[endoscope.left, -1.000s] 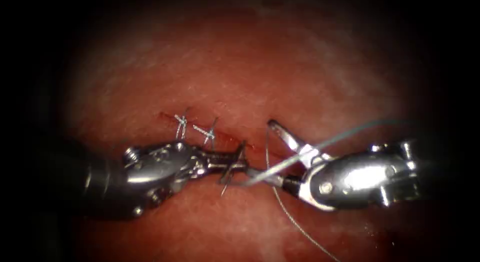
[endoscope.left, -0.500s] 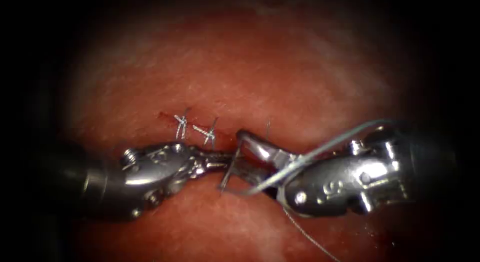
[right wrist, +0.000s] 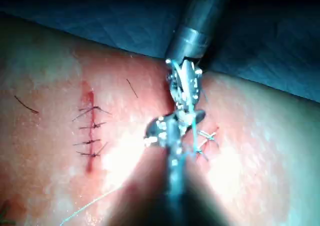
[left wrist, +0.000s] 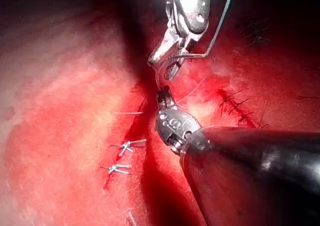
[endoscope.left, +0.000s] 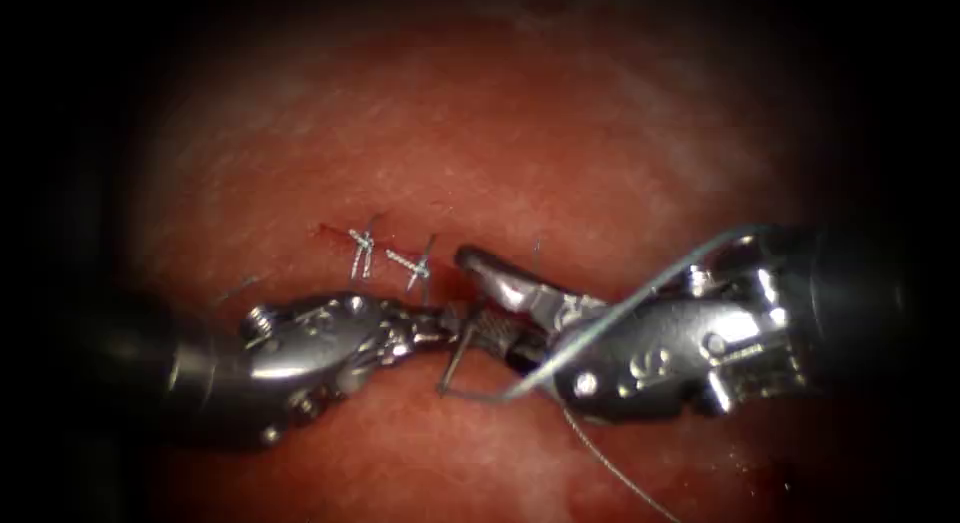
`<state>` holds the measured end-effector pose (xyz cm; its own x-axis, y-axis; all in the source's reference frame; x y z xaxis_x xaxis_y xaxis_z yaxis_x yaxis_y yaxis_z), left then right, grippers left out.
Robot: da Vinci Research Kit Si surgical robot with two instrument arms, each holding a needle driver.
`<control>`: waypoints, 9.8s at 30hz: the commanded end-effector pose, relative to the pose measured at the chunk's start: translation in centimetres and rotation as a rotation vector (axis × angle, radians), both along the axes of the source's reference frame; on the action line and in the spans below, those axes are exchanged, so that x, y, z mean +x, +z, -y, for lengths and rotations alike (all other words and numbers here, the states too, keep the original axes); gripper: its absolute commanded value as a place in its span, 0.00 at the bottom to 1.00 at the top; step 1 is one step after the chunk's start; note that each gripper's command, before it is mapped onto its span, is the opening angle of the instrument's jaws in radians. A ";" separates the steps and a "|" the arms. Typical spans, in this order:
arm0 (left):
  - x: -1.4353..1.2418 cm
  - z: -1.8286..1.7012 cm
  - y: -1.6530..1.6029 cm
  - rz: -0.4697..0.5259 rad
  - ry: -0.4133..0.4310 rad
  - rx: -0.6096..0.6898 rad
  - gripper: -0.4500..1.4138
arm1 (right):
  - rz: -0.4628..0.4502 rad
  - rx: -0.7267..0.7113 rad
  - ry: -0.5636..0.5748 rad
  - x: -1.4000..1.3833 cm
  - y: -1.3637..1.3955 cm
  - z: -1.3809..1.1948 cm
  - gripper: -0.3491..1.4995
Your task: Wound Closure
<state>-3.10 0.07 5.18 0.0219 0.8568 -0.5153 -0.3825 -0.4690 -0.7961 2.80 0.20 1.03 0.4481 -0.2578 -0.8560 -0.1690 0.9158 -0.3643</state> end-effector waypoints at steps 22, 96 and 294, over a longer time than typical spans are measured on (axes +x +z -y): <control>-0.08 0.10 -0.02 -0.008 0.016 -0.033 0.80 | -0.091 0.049 -0.048 -0.25 0.17 -0.02 0.00; -0.11 0.60 1.17 -0.308 0.203 -0.216 0.26 | -0.070 -0.293 -0.094 -0.13 1.93 -0.41 0.00; 0.06 0.56 1.86 -0.420 0.167 -0.133 0.23 | -0.257 0.731 0.246 -0.14 2.58 -0.98 0.00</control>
